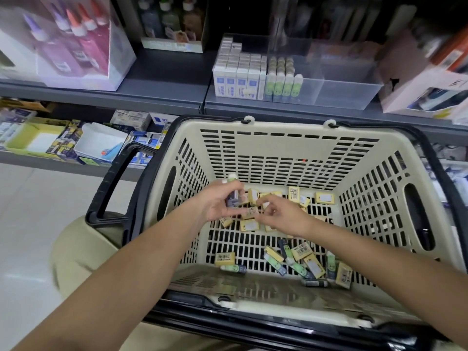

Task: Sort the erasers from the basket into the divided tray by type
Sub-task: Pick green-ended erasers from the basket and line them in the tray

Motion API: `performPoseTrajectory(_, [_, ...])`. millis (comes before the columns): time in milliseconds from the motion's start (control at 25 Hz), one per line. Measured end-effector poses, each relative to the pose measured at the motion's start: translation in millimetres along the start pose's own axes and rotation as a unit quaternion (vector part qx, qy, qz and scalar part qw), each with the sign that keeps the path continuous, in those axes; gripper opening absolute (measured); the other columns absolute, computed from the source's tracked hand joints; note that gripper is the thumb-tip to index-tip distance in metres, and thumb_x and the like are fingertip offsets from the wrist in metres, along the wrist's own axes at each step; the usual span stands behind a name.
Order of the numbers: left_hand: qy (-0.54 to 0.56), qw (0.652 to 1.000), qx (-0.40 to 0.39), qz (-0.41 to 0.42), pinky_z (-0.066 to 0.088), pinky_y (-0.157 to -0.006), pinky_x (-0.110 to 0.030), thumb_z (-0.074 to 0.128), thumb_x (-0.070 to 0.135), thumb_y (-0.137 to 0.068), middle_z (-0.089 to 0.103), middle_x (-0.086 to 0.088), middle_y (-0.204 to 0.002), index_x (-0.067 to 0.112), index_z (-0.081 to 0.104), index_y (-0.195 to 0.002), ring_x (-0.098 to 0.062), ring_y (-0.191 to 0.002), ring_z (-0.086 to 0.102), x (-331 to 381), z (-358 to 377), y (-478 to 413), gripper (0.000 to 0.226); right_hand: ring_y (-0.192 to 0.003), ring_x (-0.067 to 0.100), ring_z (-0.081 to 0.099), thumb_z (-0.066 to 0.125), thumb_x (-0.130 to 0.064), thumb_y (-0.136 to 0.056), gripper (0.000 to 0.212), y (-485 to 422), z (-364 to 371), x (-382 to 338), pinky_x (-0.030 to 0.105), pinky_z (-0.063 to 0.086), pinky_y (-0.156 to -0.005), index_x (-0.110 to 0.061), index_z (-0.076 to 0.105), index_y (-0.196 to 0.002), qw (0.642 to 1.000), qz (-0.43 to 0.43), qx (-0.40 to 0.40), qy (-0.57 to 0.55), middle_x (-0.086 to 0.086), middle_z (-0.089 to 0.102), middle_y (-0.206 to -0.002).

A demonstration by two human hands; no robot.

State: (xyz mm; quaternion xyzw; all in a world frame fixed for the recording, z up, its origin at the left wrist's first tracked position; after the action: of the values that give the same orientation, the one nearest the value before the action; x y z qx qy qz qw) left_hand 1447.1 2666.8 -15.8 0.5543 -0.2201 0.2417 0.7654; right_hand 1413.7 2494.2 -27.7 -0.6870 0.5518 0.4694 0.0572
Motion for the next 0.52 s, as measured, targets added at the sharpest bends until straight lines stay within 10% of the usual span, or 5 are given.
performPoseTrajectory(200, [0.009,0.998,0.059,0.003,0.058,-0.064,-0.034,0.060,-0.005,-0.079,0.054,-0.007,-0.080,0.009,0.053,-0.102,-0.014,-0.069,0.056,-3.3,-6.3,-6.5,0.028,-0.094,0.022,0.063,0.062,-0.024,-0.086,0.024,-18.8,76.3,2.2,0.031,0.051,-0.080,-0.008,0.066,-0.103,0.965,-0.026,-0.189,0.178,0.008,0.068,-0.104])
performPoseTrajectory(520, [-0.047,0.998,0.050,-0.009,0.058,-0.058,-0.030,0.060,-0.003,-0.081,0.056,-0.006,-0.078,0.012,0.055,-0.086,-0.014,-0.067,0.056,-7.1,-0.4,-7.0,0.016,-0.087,0.025,0.059,0.060,-0.034,-0.083,0.024,-18.3,99.9,4.5,0.031,0.047,-0.061,-0.011,0.059,-0.089,0.917,-0.067,-0.166,0.357,0.006,0.059,-0.098])
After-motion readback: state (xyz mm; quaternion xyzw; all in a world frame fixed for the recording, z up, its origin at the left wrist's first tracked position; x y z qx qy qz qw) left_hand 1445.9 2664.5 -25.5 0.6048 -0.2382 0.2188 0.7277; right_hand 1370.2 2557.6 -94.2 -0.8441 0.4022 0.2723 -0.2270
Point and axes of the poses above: each hand's wrist, its own y-axis away from the middle knuckle, its own z-axis out of the palm, x = y × z, the point moved 2 cm from there along -y, towards the middle knuckle
